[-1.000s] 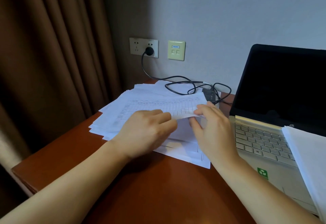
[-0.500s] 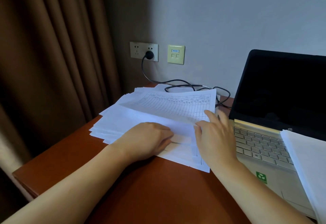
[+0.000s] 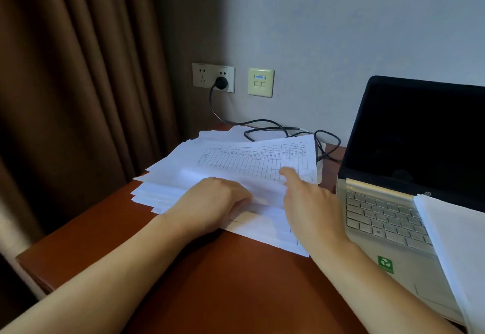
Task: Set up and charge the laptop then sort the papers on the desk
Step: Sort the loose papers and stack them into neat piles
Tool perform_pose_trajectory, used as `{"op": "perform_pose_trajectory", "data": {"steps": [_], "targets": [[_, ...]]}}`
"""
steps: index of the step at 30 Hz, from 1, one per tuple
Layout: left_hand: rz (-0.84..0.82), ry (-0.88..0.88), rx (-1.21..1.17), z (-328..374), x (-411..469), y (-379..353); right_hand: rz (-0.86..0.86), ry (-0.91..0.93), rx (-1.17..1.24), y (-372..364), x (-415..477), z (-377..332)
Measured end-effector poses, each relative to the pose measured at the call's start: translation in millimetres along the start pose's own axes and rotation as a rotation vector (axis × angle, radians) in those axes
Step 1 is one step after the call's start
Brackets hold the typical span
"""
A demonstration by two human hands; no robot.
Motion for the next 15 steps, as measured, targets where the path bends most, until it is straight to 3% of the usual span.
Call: {"op": "perform_pose_trajectory", "data": {"steps": [3,8,11,15], "targets": [[0.12,0.046,0.003,-5,0,9,0.104,0.0,0.056,14,-1,-4],[0.239,0.09,0.011,-8,-1,18,0.117,0.287,0.146,0,-4,-18],[0.254,0.095,-0.021,-7,-1,20,0.034,0.226,0.24,-5,-5,-17],[0.303,0.064,-0.04,-3,-2,26,0.002,0.198,0.1,-12,-4,-12]]}}
Point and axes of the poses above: each hand's wrist, its own x-axis towards the middle knuckle, its own y-axis out of the back of the hand, z = x × y, the point moved 7 cm from there along x, towards the middle knuckle, and after that the axes turned 12 degrees about x, right-handed, at the moved point
